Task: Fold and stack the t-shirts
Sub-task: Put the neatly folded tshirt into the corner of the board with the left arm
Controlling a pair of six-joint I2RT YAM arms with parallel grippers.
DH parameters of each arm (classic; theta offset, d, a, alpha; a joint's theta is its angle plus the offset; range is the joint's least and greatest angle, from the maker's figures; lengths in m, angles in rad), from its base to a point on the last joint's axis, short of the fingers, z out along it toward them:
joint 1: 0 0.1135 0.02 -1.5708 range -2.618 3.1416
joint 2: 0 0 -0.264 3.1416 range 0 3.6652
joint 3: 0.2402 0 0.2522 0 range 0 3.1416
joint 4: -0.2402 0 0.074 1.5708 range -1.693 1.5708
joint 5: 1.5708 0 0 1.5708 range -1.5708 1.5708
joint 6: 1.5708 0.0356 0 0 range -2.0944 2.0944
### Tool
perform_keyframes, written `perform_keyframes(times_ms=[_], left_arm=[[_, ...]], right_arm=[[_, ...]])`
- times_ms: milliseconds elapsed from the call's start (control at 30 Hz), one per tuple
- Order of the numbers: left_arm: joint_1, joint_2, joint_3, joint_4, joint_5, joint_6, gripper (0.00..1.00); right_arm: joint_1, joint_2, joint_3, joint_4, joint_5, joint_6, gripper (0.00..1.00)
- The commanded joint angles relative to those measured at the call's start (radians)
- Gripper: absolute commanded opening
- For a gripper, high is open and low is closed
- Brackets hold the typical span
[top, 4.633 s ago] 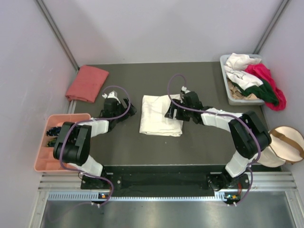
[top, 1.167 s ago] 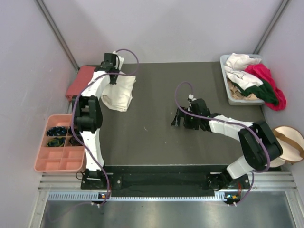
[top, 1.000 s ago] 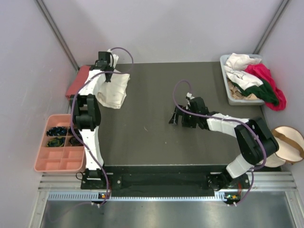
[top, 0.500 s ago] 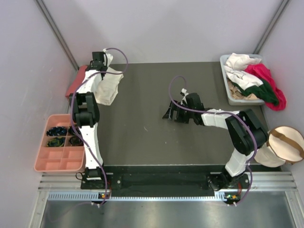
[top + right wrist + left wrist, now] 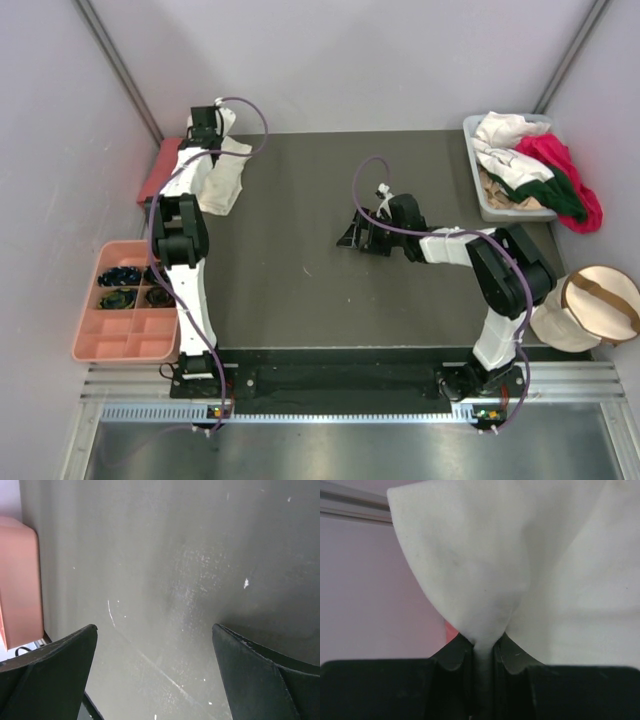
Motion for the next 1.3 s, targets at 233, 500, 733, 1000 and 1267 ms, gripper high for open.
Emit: perform_keyframes(times_ms=[233, 500, 733, 1000, 1267], left_arm=[[0.015, -0.138, -0.005, 0.194, -0.122, 0.079, 0.00], [0.018, -0.158, -0.017, 0.189, -0.126, 0.102, 0.00], [0.016, -0.195, -0.031, 0.146, -0.059, 0.053, 0.00], [0.008, -0.185, -0.056, 0.208, -0.094, 0.074, 0.00], [0.008, -0.130, -0.120, 0.405, -0.200, 0.137, 0.00]], right_arm=[[-0.003, 0.095, -0.016, -0.101, 0.015, -0.001, 0.99], [-0.003, 0.118, -0.012, -0.091, -0.005, 0.002, 0.99], [-0.003, 0.129, -0.005, -0.085, -0.010, 0.005, 0.99], [-0.003, 0.134, -0.012, -0.079, -0.017, 0.009, 0.99], [-0.003, 0.158, 0.007, -0.085, -0.024, 0.002, 0.99]])
